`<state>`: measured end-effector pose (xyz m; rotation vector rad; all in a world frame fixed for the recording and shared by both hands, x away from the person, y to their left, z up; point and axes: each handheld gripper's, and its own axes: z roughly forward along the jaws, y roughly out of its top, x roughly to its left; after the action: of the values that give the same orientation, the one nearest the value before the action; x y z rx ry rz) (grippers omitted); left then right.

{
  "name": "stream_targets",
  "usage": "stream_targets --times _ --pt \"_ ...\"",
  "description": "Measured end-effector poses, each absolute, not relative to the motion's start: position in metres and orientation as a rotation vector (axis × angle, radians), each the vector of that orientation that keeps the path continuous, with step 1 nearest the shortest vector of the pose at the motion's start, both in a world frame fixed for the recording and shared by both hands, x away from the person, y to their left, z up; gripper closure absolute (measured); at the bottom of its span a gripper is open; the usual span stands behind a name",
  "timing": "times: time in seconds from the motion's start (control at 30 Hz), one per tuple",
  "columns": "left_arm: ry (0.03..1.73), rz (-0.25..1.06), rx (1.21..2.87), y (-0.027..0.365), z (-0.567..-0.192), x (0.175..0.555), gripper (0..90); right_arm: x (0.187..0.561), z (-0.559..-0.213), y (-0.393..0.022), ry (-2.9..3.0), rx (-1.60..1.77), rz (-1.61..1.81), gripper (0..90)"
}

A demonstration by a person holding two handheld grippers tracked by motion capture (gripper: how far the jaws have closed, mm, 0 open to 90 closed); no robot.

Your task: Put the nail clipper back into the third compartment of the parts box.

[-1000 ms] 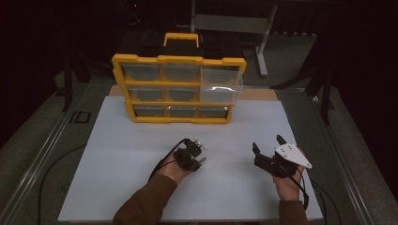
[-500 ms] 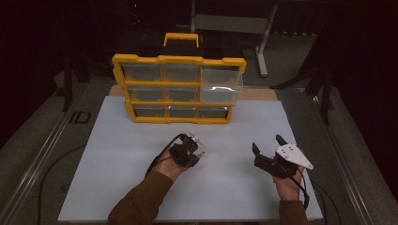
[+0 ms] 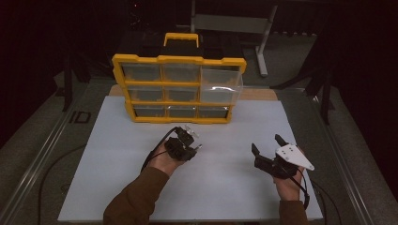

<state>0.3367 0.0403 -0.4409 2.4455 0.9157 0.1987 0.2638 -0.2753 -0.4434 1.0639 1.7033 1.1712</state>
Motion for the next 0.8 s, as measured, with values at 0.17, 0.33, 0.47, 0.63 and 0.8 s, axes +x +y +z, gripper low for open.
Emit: stream_targets --times 0.17,0.33,0.47,0.63,0.8 --pt "0.914 0.198 2.428 0.044 -0.435 0.338 79.9 0.264 -0.443 -0.276 1.694 1.066 1.176 13.4" --pt "0.907 0.207 2.415 0.048 -0.429 0.341 79.8 0.263 -0.443 -0.276 1.692 1.070 1.179 13.3" --pt "0.906 0.212 2.408 0.050 -0.426 0.342 79.9 0.261 -0.443 -0.278 1.690 1.073 1.182 13.2" --pt "0.897 0.218 2.389 0.053 -0.418 0.344 79.9 0.260 -0.441 -0.279 1.678 1.071 1.183 12.7" --pt "0.888 0.221 2.379 0.056 -0.413 0.344 79.9 0.258 -0.441 -0.280 1.679 1.075 1.182 11.9"
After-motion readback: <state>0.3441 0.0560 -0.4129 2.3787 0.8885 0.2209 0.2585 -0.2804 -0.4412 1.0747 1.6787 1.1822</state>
